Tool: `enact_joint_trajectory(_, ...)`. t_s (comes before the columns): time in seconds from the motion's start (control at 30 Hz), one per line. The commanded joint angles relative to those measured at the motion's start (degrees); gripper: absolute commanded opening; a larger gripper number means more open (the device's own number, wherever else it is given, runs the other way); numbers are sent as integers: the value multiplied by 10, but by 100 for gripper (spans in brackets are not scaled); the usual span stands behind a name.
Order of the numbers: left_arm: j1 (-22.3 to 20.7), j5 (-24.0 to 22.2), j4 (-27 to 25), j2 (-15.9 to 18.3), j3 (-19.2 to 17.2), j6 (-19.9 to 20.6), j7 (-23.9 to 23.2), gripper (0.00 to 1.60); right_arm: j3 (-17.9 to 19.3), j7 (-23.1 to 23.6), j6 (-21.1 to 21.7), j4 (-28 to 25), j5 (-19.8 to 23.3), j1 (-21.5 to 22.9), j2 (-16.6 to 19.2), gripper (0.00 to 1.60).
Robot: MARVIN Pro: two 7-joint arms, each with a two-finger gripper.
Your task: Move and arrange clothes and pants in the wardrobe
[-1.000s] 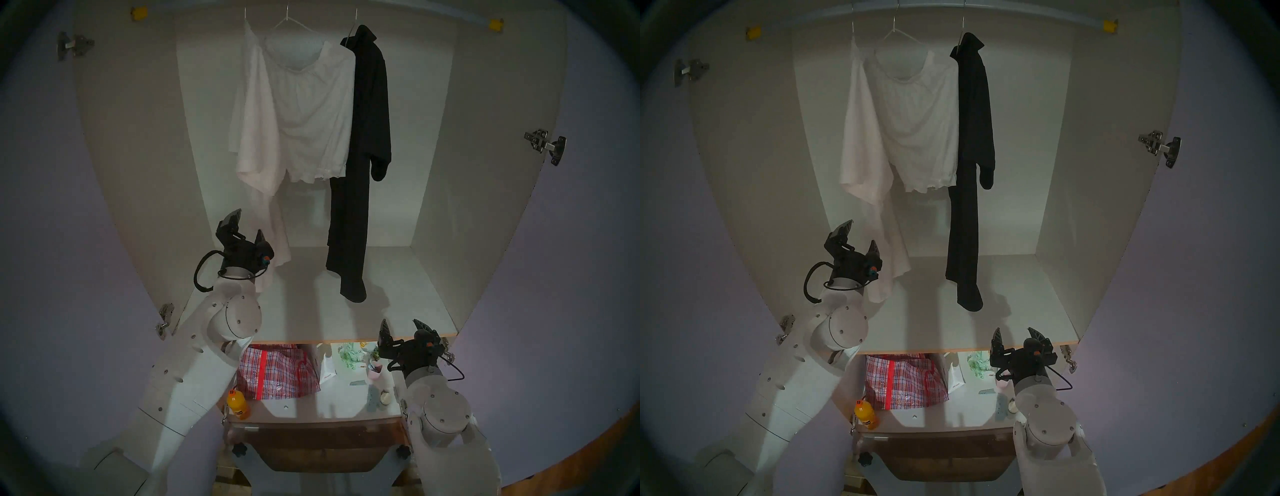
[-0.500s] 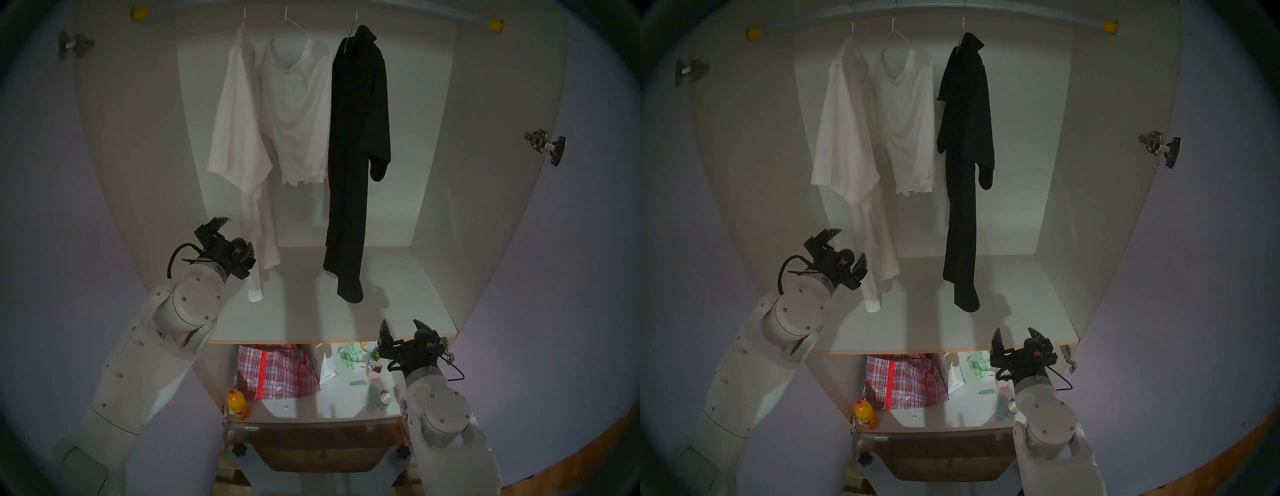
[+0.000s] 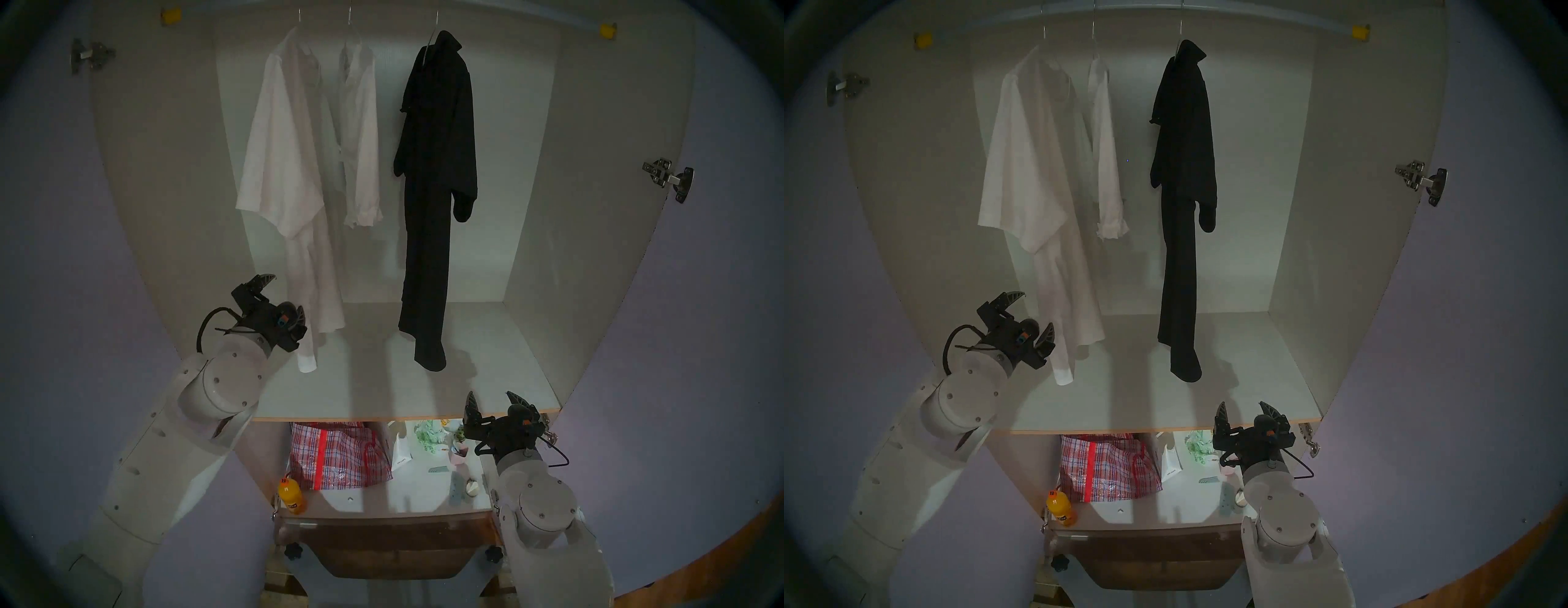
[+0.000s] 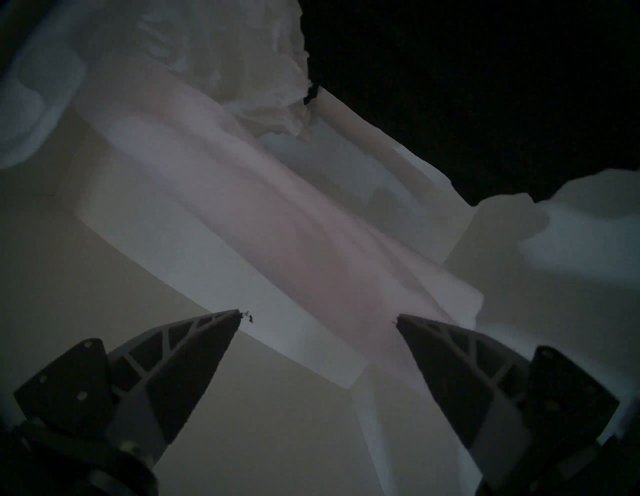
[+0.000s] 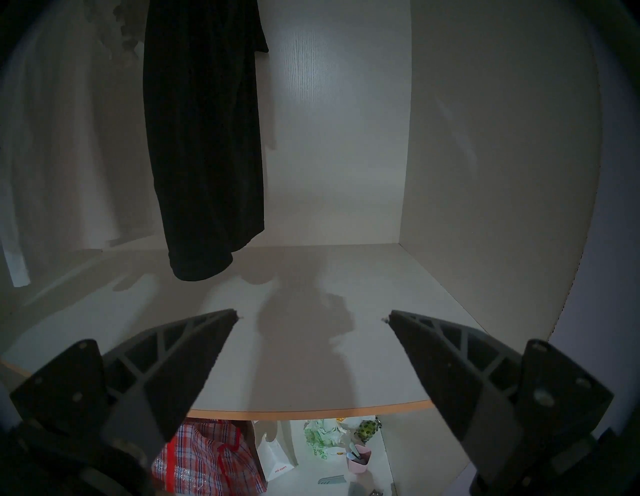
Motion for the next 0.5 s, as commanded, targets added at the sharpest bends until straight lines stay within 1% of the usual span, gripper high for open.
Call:
enact_joint_trajectory(0.0, 0, -17, -40, 6, -31, -6, 1, 160, -1, 0, -3, -15, 1, 5, -2, 160)
enact_joint_trajectory(0.03, 2, -9, -39, 8, -33, -8, 10, 160, -1, 0, -3, -15, 1, 5, -2, 160)
enact_joint_trajectory(0.07, 1, 30, -32, 16, -23, -8, 37, 160, -1, 0, -3, -14, 1, 5, -2, 160)
enact_joint_trajectory(0.1, 0, 43, -25, 14, -19, -16, 51, 160, -1, 0, -3, -14, 1, 5, -2, 160)
enact_joint_trajectory(0.13, -3, 44, -18, 12, -15, -20, 61, 160, -1, 0, -3, -15, 1, 5, -2, 160)
enact_joint_trajectory(0.17, -7, 75, -6, 14, 1, -27, 94, 160, -1, 0, -3, -15, 1, 5, -2, 160)
enact_joint_trajectory(0.2, -18, 100, 16, -2, 18, -39, 132, 160, -1, 0, -3, -15, 1, 5, -2, 160)
enact_joint_trajectory(0.23, -22, 101, 25, -12, 22, -44, 148, 160, -1, 0, -3, -15, 1, 5, -2, 160)
enact_joint_trajectory(0.27, -31, 156, 37, -15, 39, -35, 170, 160, -1, 0, -3, -15, 1, 5, -2, 160)
enact_joint_trajectory(0.3, -42, 164, 54, -19, 54, -37, 192, 160, -1, 0, -3, -15, 1, 5, -2, 160)
enact_joint_trajectory(0.33, -55, 195, 74, -23, 69, -29, 221, 160, -1, 0, -3, -14, 1, 5, -2, 160)
enact_joint_trajectory(0.37, -55, 195, 74, -23, 69, -29, 221, 160, -1, 0, -3, -14, 1, 5, -2, 160)
enact_joint_trajectory(0.4, -74, 201, 99, -32, 83, -29, 236, 160, -1, 1, -3, -15, 1, 5, -2, 160)
enact_joint_trajectory(0.43, -89, 236, 116, -29, 100, -13, 249, 160, -1, 1, -3, -15, 1, 5, -2, 160)
enact_joint_trajectory(0.47, -99, 244, 130, -35, 107, -12, 257, 160, -1, 1, -3, -15, 1, 5, -2, 160)
